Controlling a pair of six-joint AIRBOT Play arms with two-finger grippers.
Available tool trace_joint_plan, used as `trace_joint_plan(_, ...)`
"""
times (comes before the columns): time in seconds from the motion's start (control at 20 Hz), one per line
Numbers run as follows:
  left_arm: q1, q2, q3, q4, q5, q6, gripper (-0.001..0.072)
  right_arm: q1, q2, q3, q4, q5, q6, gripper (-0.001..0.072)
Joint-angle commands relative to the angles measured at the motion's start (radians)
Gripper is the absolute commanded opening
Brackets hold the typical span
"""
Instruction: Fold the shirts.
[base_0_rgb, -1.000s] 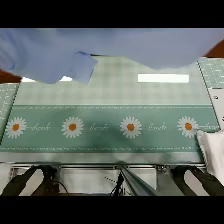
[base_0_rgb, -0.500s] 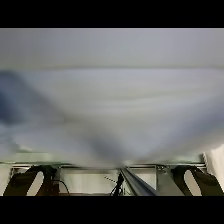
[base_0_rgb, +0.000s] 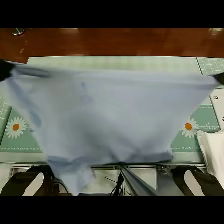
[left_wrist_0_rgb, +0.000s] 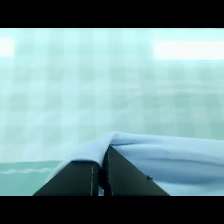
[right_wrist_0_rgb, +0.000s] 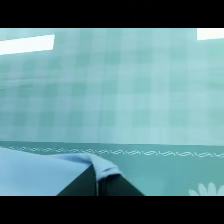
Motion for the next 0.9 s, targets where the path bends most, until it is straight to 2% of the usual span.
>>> trace_joint_plan(0.0, -0.002, -0.243, -0.084, -0.130, 0.227, -0.004, 0.0022, 0.001, -0.216, -0.139, 0.103, -0.259, -0.078, 0.0022)
trace_joint_plan(0.05, -0.002, -0.322, -0.076, -0.147, 0.281, -0.040, 0.0022, 0.001, -0.297, -0.136, 0.136, -0.337, -0.098, 0.0022)
trace_joint_plan(0.15, -0.002, -0.480, -0.036, -0.188, 0.353, -0.083, 0.0022, 0.001, -0.484, -0.069, 0.196, -0.386, -0.128, 0.0023)
trace_joint_plan(0.35, -0.002, -0.736, 0.101, -0.344, 0.406, -0.083, 0.0022, 0.001, -0.820, 0.157, 0.360, -0.386, -0.143, 0.0023)
trace_joint_plan(0.55, -0.001, -0.845, 0.171, -0.459, 0.408, -0.079, 0.0023, 0.001, -0.991, 0.342, 0.388, -0.310, -0.059, 0.0023)
trace_joint_plan(0.65, 0.006, -0.847, 0.174, -0.459, 0.357, -0.048, 0.0023, 0.001, -1.004, 0.357, 0.378, -0.269, -0.064, 0.0022)
trace_joint_plan(0.7, 0.019, -0.845, 0.187, -0.460, 0.290, -0.022, 0.0023, -0.001, -1.002, 0.357, 0.377, -0.234, -0.078, 0.0023)
trace_joint_plan(0.85, 0.085, -0.840, 0.248, -0.461, -0.004, 0.102, 0.0023, -0.049, -0.991, 0.381, 0.372, -0.055, -0.128, 0.0023)
